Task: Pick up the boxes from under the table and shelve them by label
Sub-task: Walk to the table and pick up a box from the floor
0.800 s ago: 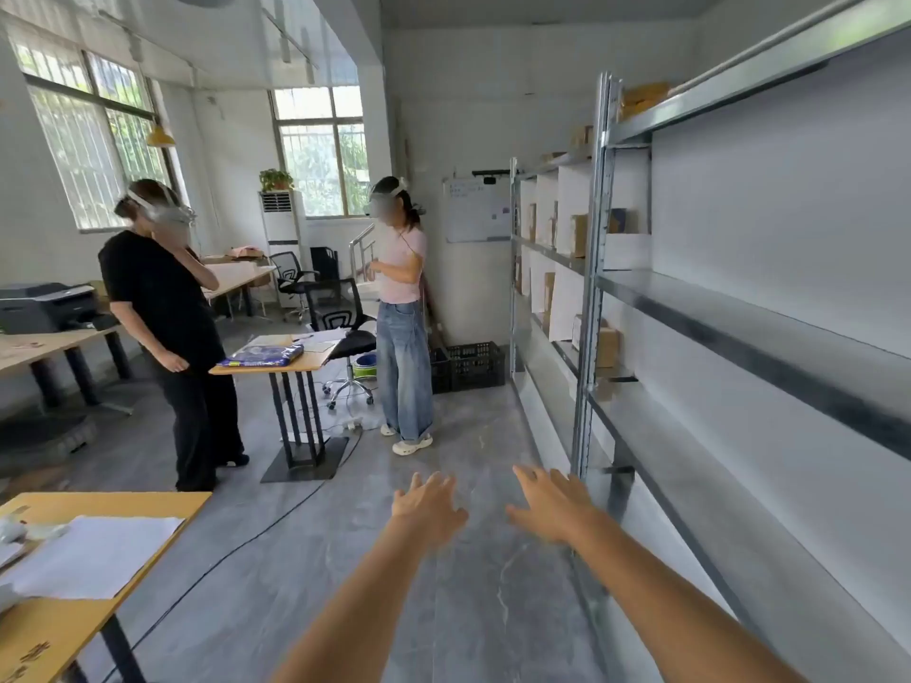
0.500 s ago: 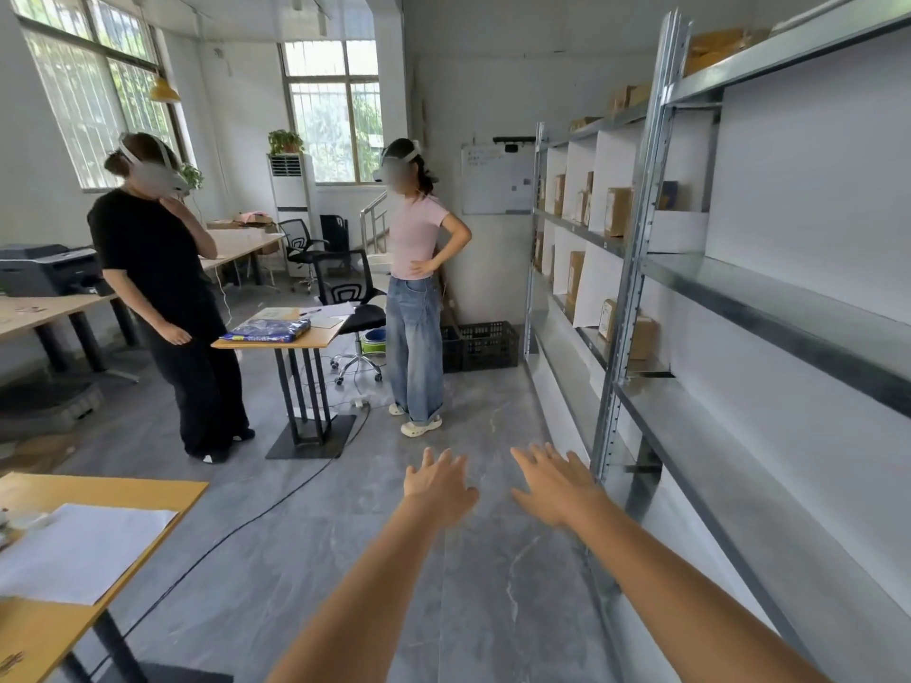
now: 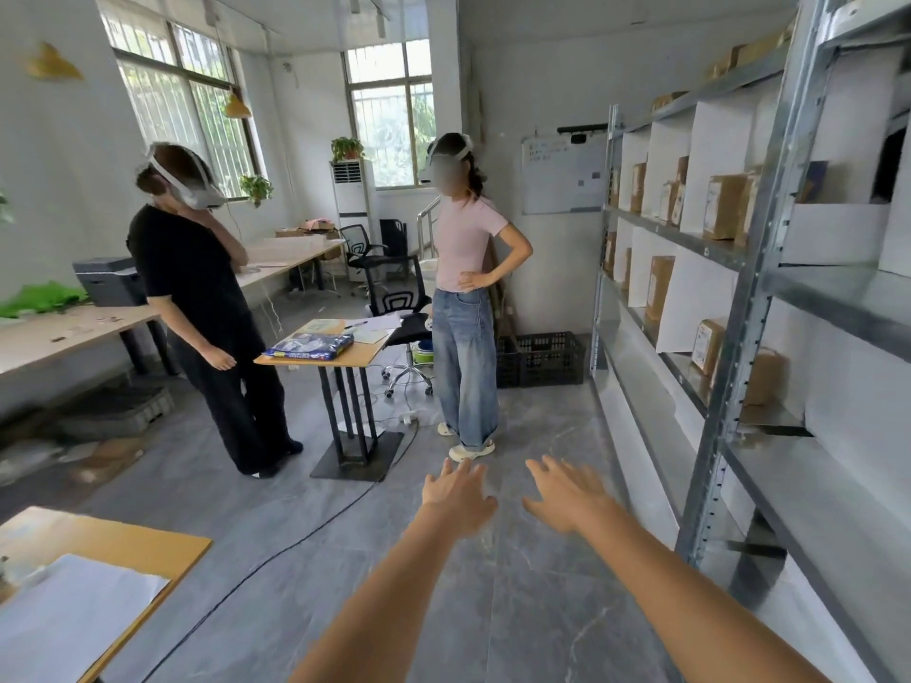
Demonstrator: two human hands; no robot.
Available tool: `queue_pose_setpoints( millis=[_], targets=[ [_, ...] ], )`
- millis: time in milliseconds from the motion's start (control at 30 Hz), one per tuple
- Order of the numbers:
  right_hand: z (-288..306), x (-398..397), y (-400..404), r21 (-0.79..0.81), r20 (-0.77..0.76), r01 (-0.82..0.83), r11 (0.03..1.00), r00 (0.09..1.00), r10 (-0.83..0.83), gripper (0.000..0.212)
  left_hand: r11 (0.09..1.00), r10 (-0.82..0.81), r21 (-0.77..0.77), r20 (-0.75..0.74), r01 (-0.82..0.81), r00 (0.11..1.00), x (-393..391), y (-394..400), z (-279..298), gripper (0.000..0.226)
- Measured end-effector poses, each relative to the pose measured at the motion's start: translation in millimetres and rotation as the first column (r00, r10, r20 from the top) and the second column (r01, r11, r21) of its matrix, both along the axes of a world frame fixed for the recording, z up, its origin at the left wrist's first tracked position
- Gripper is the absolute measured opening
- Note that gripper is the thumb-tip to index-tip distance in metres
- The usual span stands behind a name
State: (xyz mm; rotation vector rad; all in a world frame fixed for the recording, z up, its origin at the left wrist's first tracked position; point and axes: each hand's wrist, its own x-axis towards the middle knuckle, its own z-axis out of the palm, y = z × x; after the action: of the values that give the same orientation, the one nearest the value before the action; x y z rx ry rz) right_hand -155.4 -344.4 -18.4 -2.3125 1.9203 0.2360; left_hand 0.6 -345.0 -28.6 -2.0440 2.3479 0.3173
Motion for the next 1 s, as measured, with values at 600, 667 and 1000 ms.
queue_pose_setpoints(
  millis=[600,667,1000],
  targets=[
    [-7.2,86.0,-324.3,-0.024,0.022,-0.252,0.967,0.967,0.253,0.050,0.971,0.239,-0.013,0.048,-0.239,0.970,122.1,-288.3,-10.3,0.062],
    [-6.8,116.8,-364.4,-0.019,0.018,-0.268,0.963,0.963,0.268,0.051,0.964,0.264,-0.012,0.039,-0.264,0.964,150.5,-323.9,-13.1,0.062],
    [0.3,317.4,-530.4,-0.028,0.052,-0.478,0.878,0.876,0.479,0.057,0.889,0.458,0.008,-0.013,-0.458,0.889,324.3,-457.1,-10.9,0.052]
  ],
)
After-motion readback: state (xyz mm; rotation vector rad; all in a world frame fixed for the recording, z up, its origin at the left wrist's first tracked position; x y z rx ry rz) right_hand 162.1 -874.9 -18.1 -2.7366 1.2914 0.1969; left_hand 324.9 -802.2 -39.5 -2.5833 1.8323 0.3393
